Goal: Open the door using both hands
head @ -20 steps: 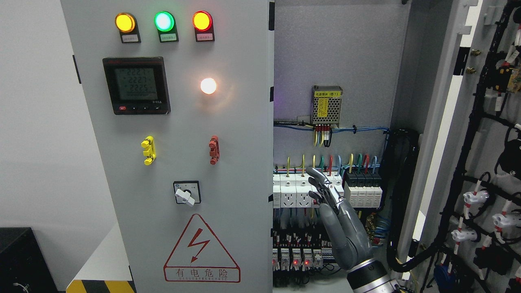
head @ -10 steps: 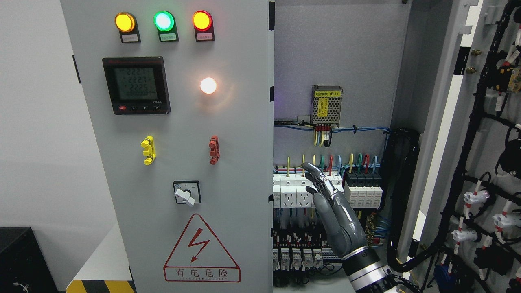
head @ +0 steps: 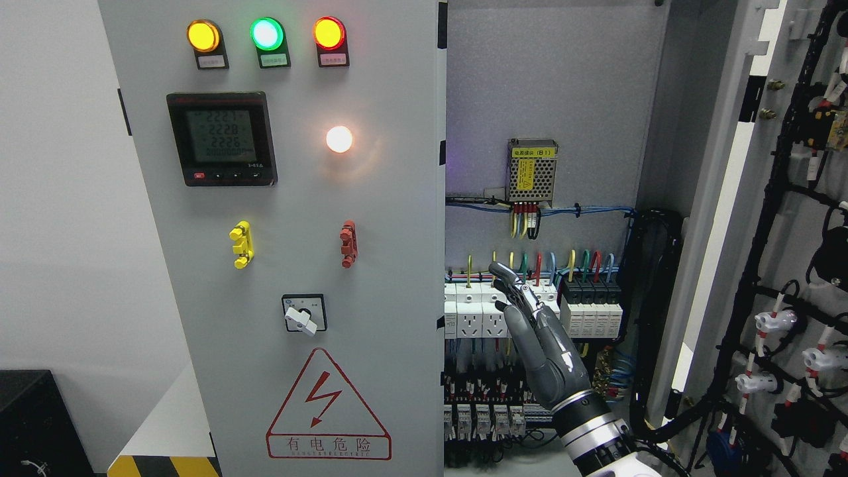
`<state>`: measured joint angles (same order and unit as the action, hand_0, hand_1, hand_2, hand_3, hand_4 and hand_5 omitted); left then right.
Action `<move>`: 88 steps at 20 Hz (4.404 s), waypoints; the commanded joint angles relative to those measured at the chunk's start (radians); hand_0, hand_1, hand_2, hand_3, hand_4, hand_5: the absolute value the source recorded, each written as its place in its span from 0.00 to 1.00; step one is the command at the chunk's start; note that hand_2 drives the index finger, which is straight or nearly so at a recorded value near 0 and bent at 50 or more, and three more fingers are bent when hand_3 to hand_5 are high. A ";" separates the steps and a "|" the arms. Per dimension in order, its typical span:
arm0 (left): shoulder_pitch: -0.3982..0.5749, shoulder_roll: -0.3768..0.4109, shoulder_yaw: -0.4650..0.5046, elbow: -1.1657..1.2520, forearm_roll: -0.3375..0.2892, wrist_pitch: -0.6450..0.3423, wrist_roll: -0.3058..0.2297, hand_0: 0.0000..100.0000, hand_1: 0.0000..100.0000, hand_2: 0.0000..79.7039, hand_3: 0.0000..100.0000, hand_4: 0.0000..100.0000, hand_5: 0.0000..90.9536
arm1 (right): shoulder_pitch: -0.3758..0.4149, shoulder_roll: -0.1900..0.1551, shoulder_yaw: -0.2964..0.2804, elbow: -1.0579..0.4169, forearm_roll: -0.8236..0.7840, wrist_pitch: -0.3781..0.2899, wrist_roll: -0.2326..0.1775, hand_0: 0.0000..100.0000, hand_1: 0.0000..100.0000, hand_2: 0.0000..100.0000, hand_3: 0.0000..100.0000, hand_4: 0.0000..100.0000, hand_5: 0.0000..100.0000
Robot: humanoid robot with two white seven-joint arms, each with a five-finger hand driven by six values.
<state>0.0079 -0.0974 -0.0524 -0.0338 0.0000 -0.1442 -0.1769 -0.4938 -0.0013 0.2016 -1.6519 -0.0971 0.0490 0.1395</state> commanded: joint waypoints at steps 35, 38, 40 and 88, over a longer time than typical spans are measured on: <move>0.001 0.027 0.325 0.014 -0.256 0.000 0.001 0.12 0.56 0.00 0.00 0.00 0.00 | -0.121 0.049 0.022 0.113 -0.090 0.043 0.002 0.07 0.14 0.00 0.00 0.00 0.00; 0.001 0.018 0.325 0.011 -0.256 -0.002 -0.001 0.12 0.56 0.00 0.00 0.00 0.00 | -0.123 0.049 0.022 0.123 -0.090 0.045 0.002 0.07 0.14 0.00 0.00 0.00 0.00; 0.001 0.001 0.327 0.012 -0.256 -0.002 -0.001 0.12 0.56 0.00 0.00 0.00 0.00 | -0.134 0.049 0.022 0.127 -0.092 0.045 0.003 0.07 0.14 0.00 0.00 0.00 0.00; 0.001 -0.004 0.327 0.012 -0.256 -0.003 -0.003 0.12 0.56 0.00 0.00 0.00 0.00 | -0.198 -0.048 0.062 0.166 -0.400 0.135 0.071 0.07 0.14 0.00 0.00 0.00 0.00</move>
<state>0.0000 -0.1008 0.2737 -0.0001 -0.2560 -0.1471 -0.1794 -0.6883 -0.0134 0.2523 -1.4918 -0.4793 0.1811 0.1918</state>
